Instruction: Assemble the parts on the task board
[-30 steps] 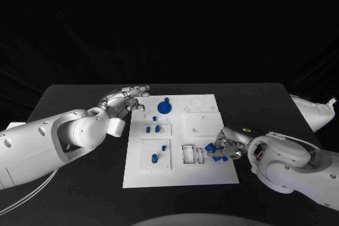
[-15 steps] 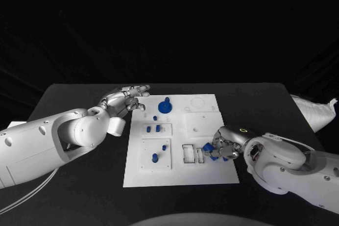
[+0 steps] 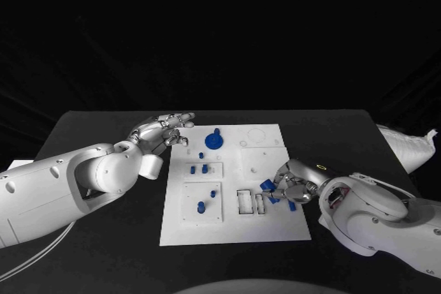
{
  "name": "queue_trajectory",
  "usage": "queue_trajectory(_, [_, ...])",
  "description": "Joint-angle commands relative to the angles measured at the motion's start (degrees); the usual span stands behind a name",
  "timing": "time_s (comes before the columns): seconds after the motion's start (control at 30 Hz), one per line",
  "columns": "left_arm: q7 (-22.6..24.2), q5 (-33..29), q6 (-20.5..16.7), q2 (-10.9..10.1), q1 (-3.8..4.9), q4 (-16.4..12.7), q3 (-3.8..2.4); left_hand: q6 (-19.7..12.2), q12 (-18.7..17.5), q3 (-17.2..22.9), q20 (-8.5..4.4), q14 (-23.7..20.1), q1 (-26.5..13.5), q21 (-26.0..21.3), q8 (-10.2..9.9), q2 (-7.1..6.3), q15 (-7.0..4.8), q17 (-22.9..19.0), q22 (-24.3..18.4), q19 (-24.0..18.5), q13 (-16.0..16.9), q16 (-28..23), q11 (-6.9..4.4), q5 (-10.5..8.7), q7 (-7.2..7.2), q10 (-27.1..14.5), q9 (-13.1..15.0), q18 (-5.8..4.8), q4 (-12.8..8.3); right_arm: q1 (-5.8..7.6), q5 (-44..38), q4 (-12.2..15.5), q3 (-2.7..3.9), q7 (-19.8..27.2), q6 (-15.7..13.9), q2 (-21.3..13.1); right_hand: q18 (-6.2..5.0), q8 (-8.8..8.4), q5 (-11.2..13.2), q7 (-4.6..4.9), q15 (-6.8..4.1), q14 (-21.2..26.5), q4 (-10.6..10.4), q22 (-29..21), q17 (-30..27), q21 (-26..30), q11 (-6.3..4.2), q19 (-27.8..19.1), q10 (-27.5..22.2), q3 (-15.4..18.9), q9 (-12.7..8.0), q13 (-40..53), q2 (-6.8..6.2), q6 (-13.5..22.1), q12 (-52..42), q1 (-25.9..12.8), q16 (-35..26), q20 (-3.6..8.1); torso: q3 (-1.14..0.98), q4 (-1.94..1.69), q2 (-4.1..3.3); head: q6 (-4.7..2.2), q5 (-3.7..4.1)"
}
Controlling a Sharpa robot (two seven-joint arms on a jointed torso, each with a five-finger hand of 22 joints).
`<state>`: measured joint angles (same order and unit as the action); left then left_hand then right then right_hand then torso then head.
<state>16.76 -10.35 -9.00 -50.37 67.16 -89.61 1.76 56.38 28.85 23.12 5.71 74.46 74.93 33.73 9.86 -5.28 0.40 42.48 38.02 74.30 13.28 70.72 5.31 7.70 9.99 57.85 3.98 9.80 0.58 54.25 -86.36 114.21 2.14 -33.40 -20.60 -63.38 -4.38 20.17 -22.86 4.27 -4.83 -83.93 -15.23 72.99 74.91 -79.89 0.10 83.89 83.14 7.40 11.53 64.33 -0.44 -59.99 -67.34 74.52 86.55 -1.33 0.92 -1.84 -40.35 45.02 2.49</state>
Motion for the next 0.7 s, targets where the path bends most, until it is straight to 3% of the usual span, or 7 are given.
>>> queue_trajectory(0.03, [0.42, 0.20, 1.17, 0.16, -0.01, -0.10, -0.03, -0.51, 0.15, 0.24, 0.30, -0.43, 0.21, -0.36, 0.36, 0.33, 0.09, -0.04, -0.08, -0.02, 0.09, 0.06, -0.01, 0.24, 0.04, -0.30, 0.03, 0.57, -0.12, 0.00, 5.01, 0.07, 0.00, 0.21, 1.15, 1.14, 0.87, 0.51, -0.36, -1.24, -0.37, -4.87, -0.50, 0.00, 8.59, -0.17, -1.51, 1.05, 2.90, 0.24, 1.91, 17.34, 2.05, -1.70, -13.83, 1.40, 0.20, 0.53, 0.04, 0.03, -0.07, 0.06, -0.21])
queue_trajectory(0.17, [0.34, 0.20, 1.28, 0.23, -0.01, -0.15, -0.03, -0.51, 0.15, 0.24, 0.30, -0.43, 0.21, -0.36, 0.36, 0.33, 0.09, -0.04, -0.08, -0.02, 0.09, 0.06, -0.01, 0.24, 0.04, -0.30, 0.03, 0.57, -0.12, -0.08, 6.03, -0.59, -0.01, -0.02, 3.83, 3.01, 0.87, 0.73, -0.42, -1.44, -0.52, -4.87, -1.29, 0.02, 8.60, -0.17, -1.68, 1.04, 2.90, 0.75, 2.46, 17.15, 2.50, -2.14, -13.44, 0.16, 0.20, 0.68, 0.03, 0.02, -0.09, 0.19, -0.28])
queue_trajectory(0.33, [0.33, 0.20, 1.25, 0.22, -0.01, -0.24, -0.04, -0.51, 0.15, 0.24, 0.30, -0.43, 0.21, -0.36, 0.36, 0.33, 0.09, -0.04, -0.08, -0.02, 0.09, 0.06, -0.01, 0.24, 0.04, -0.30, 0.03, 0.57, -0.12, -0.36, 6.41, -1.51, -0.03, -0.36, 6.44, 5.27, 0.81, 0.89, -0.40, -1.96, -0.83, -4.82, -1.46, -0.25, 8.41, 0.03, -2.06, 0.92, 2.82, 2.00, 3.53, 16.77, 4.31, -3.36, -12.62, -3.64, 0.08, 0.95, 0.10, 0.01, -0.10, 0.27, -0.38])
queue_trajectory(0.6, [0.32, 0.20, 1.26, 0.21, -0.01, -0.38, -0.04, -0.51, 0.15, 0.24, 0.30, -0.43, 0.21, -0.36, 0.36, 0.33, 0.09, -0.04, -0.08, -0.02, 0.09, 0.06, -0.01, 0.24, 0.04, -0.30, 0.03, 0.57, -0.12, -0.58, 4.71, -2.27, -0.04, -0.73, 7.06, 7.26, 0.82, 0.92, -0.21, -2.18, -1.01, -4.86, -1.45, -0.13, 8.62, -0.02, -2.28, 0.95, 2.77, 2.57, 4.05, 16.54, 4.66, -3.98, -12.19, -4.66, 0.18, 1.10, 0.05, 0.09, -0.09, 0.42, -0.51])
queue_trajectory(0.7, [0.32, 0.20, 1.23, 0.19, -0.01, -0.39, -0.04, -0.58, 0.26, 0.23, 0.31, -0.46, 0.15, -0.37, 0.42, 0.35, 0.09, -0.10, -0.09, -0.03, 0.09, 0.06, 0.01, 0.24, 0.05, -0.39, 0.03, 0.57, -0.08, -0.60, 3.76, -2.52, -0.04, -0.84, 7.43, 7.58, 0.83, 0.79, 1.12, -2.30, -1.11, -4.88, -1.42, -0.14, 8.72, 0.00, -2.40, 0.95, 2.74, 3.21, 4.44, 16.33, 5.00, -4.21, -11.80, -5.81, 0.22, 1.22, 0.04, 0.06, -0.11, 0.37, -0.56])
